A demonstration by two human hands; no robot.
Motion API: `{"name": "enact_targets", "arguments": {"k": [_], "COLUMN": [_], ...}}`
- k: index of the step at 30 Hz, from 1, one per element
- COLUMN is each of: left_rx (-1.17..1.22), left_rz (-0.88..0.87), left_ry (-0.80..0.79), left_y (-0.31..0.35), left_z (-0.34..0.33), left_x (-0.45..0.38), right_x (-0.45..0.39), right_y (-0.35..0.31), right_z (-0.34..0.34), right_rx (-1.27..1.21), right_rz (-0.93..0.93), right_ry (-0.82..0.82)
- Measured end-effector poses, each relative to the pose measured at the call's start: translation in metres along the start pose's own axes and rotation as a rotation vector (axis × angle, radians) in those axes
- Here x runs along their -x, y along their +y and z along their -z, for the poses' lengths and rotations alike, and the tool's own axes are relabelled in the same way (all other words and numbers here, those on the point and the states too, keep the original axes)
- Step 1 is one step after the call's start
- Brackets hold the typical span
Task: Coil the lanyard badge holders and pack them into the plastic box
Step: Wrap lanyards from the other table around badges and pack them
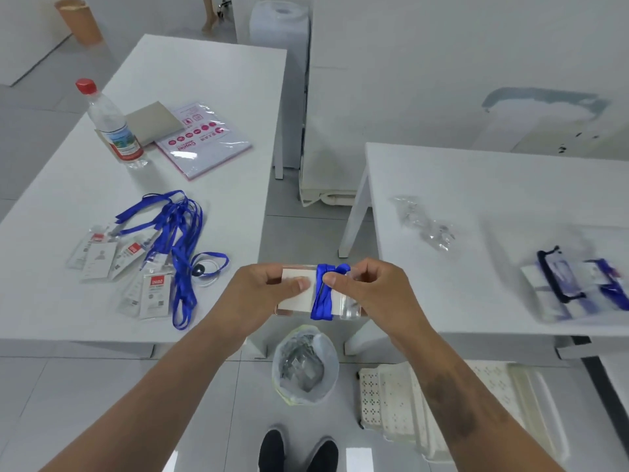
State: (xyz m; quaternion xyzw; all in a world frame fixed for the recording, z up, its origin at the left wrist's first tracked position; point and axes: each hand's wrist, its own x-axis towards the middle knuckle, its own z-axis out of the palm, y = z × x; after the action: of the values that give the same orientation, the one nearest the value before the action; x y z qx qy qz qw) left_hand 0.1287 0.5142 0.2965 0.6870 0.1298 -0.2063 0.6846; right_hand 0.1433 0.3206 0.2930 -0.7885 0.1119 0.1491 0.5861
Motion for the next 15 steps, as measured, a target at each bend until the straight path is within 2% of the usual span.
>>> {"name": "enact_targets", "arguments": {"k": [15], "left_rx": [-0.046], "left_rz": [0.022], "left_ry": [-0.038], "left_y": [0.012], "left_z": [-0.061], "left_x": [-0.025], "right_x": [-0.007], "right_y": [0.022], "right_z": [0.064], "right_rx": [-0.003], "right_rz": [0.066], "right_ry": [0.144]}}
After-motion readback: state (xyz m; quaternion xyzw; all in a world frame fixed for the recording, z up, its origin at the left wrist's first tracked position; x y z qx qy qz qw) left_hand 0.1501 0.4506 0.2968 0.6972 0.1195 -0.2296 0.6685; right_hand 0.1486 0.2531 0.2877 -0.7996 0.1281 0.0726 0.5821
